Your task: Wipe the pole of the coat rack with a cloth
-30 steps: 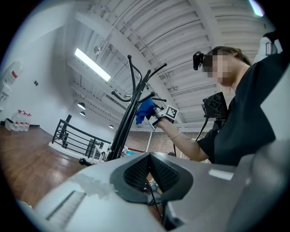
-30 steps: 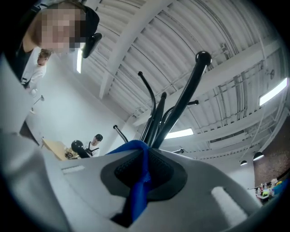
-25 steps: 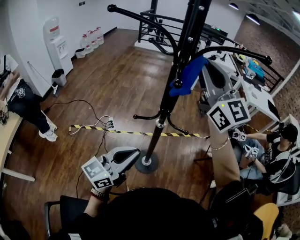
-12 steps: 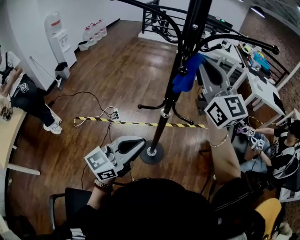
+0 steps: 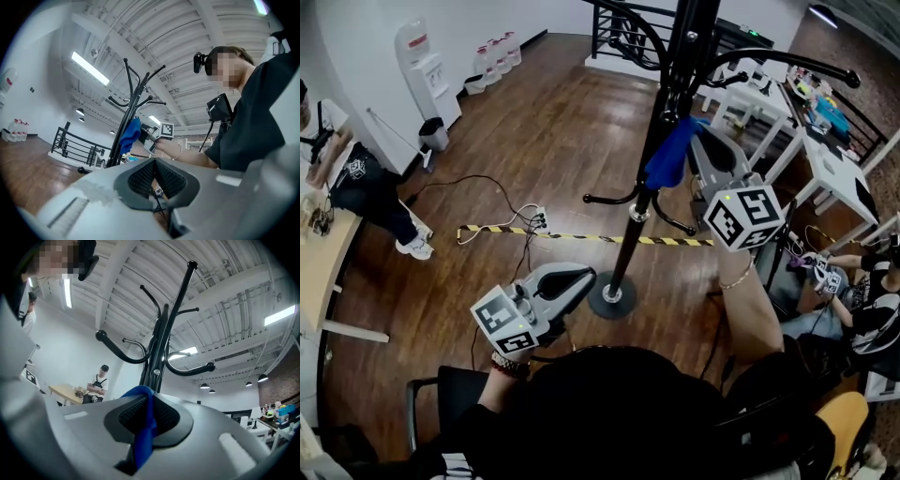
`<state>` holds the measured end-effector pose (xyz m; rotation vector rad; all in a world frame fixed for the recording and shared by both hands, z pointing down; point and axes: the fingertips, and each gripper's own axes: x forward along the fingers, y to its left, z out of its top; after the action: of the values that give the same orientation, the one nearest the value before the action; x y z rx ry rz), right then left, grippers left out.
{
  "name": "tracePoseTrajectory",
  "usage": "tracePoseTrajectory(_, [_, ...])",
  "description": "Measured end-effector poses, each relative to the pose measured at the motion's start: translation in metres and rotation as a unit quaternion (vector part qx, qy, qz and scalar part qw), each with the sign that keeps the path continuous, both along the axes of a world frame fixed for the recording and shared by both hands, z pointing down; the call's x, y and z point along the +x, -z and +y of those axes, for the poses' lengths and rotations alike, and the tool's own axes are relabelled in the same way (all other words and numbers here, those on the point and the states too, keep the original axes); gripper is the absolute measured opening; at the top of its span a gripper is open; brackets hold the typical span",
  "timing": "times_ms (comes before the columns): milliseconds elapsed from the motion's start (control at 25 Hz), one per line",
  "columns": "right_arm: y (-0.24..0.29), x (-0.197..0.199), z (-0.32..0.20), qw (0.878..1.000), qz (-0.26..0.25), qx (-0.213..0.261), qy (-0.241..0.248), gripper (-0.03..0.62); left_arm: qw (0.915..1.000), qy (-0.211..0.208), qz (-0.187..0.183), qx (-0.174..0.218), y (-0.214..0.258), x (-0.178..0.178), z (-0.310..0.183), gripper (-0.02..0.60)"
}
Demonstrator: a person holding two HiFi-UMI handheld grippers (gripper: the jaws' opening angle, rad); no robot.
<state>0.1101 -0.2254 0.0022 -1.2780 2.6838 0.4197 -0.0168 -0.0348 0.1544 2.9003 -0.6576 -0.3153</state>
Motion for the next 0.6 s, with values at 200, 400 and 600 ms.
tracePoseTrajectory(200, [-0.034, -0.001, -0.001, 0.999, 0.026, -0.028, -0.003, 0.023, 1.0000, -0.002, -0.006, -0.003, -0.003, 0.001, 0.004, 0.006])
tracePoseTrajectory(400, [-0.078, 0.002, -0.008, 0.997, 0.052, -0.062, -0.020, 0.023, 1.0000, 0.003, -0.005, -0.004, -0.002, -0.003, 0.006, 0.006])
tracePoseTrajectory(600, [-0.106, 0.004, -0.014, 0.992, 0.095, -0.085, -0.019, 0.023, 0.9999, 0.002, -0.012, -0.007, -0.002, -0.001, 0.010, 0.006])
